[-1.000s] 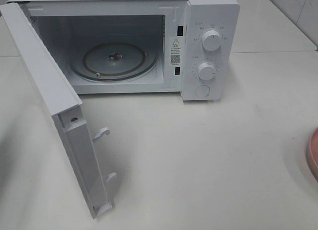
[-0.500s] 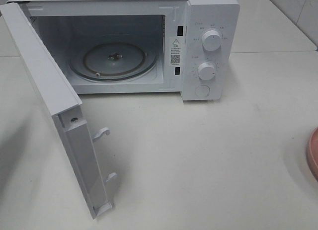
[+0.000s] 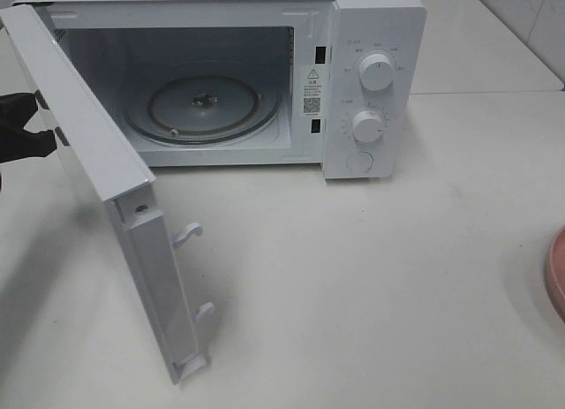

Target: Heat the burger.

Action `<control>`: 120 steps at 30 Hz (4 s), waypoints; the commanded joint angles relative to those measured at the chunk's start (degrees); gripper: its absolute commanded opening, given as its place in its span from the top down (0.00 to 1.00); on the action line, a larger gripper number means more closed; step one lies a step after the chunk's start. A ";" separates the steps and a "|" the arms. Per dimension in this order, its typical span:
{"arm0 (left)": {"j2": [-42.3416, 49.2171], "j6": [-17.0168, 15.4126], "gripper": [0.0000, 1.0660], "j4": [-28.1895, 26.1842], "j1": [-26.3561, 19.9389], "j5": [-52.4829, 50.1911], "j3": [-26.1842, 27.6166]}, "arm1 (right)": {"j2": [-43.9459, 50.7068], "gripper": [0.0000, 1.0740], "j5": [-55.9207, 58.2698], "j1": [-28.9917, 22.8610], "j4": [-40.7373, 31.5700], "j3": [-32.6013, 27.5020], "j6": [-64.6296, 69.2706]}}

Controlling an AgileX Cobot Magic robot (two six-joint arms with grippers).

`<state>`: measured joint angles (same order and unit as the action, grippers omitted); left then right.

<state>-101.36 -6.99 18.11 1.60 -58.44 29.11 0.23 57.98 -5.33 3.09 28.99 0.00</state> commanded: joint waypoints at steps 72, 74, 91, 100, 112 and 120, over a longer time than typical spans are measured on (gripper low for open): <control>-21.89 1.03 1.00 -18.11 32.31 15.07 41.37 | 1.55 0.30 -0.29 0.34 0.00 -0.17 0.74; -21.66 1.09 1.00 -17.76 32.95 15.76 41.37 | 1.55 0.30 -0.29 0.34 0.00 -0.17 0.74; -5.90 0.97 0.89 -13.41 41.48 26.47 29.45 | 1.55 0.30 -0.29 0.34 0.00 -0.17 0.74; 6.70 0.74 0.07 -13.64 42.57 29.62 14.32 | 1.55 0.30 -0.29 0.34 0.00 -0.17 0.74; 22.63 1.09 0.08 -3.67 42.23 63.83 9.17 | 1.55 0.30 -0.29 0.34 0.00 -0.17 0.69; 25.90 -4.53 0.08 -5.44 35.75 95.17 14.27 | 1.55 0.30 -0.29 0.34 0.00 -0.17 0.69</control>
<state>-76.03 -10.26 13.24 37.59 33.63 42.86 0.23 58.04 -5.33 3.15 28.99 0.34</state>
